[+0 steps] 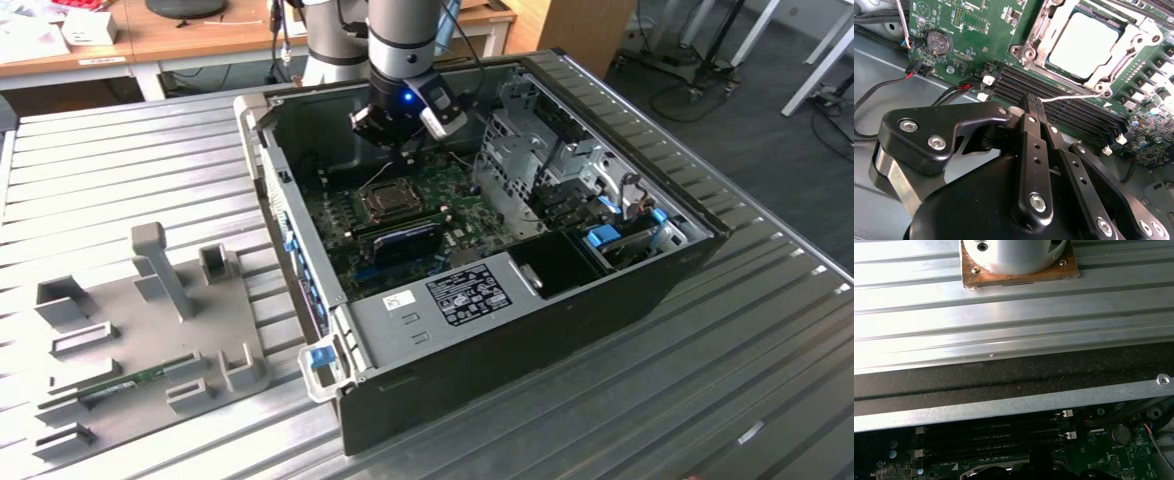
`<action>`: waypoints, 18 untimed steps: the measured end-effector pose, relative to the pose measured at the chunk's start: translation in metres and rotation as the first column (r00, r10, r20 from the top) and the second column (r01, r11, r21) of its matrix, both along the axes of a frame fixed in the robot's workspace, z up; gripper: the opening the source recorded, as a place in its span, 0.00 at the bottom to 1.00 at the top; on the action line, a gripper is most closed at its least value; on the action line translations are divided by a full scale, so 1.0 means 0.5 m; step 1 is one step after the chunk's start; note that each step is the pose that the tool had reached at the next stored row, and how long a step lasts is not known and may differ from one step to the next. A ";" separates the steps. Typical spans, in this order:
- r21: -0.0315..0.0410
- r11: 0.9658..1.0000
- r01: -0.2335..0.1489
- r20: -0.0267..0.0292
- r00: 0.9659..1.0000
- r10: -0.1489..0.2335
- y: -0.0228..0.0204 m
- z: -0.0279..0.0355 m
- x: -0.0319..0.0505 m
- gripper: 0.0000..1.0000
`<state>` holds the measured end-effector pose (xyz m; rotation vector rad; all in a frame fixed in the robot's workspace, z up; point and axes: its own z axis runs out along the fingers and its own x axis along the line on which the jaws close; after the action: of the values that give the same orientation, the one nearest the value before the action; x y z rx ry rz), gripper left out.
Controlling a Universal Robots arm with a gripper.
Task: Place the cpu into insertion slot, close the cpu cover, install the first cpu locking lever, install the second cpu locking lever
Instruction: 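Install the first cpu locking lever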
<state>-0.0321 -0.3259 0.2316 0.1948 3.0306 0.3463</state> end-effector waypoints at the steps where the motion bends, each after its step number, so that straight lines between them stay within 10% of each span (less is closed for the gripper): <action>1: 0.000 1.000 0.000 0.000 1.000 0.000 0.0000 0.000 0.000 0.10; 18: 0.000 1.000 0.000 0.001 1.000 0.000 0.0000 -0.001 -0.011 0.10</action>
<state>-0.0378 -0.3259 0.2312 0.1945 3.0298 0.3463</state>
